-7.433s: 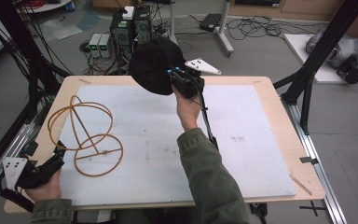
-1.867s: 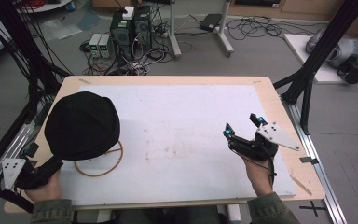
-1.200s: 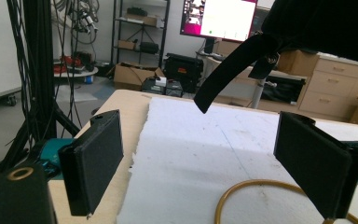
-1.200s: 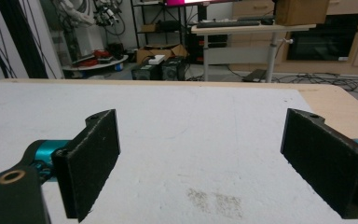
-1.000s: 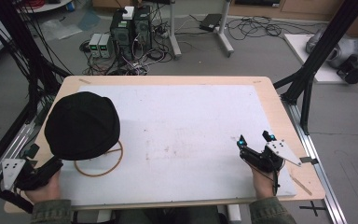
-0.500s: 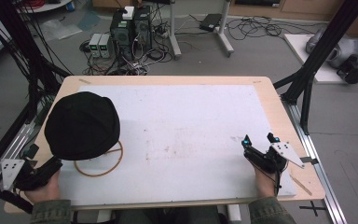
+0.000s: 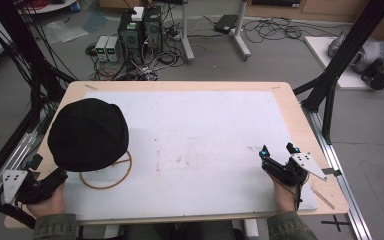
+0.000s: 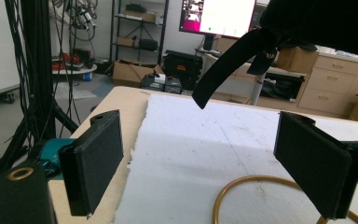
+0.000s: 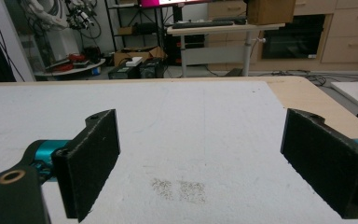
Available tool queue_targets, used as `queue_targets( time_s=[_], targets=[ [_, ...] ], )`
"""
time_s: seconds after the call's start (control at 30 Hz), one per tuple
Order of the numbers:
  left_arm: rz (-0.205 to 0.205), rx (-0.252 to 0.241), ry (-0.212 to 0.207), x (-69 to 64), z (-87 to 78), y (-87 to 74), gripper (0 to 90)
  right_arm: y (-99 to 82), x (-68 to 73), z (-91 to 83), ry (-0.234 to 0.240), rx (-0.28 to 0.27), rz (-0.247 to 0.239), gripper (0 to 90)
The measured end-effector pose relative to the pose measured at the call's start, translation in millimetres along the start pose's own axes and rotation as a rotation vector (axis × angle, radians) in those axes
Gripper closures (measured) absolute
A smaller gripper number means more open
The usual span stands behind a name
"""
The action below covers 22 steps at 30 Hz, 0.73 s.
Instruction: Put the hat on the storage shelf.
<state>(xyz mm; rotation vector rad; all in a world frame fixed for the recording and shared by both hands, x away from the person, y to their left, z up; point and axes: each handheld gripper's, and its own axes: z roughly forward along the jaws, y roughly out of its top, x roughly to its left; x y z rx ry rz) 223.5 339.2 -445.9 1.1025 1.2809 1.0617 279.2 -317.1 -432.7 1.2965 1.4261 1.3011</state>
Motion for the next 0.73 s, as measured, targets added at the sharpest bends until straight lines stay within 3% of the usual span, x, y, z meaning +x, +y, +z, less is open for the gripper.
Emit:
queue_targets(
  time_s=[0.73],
  targets=[
    [-0.002, 0.015, -0.011, 0.4, 3.4, -0.5, 16.0, -2.5, -0.1, 1.3, 0.020, 0.023, 0.013, 10.9]
  ],
)
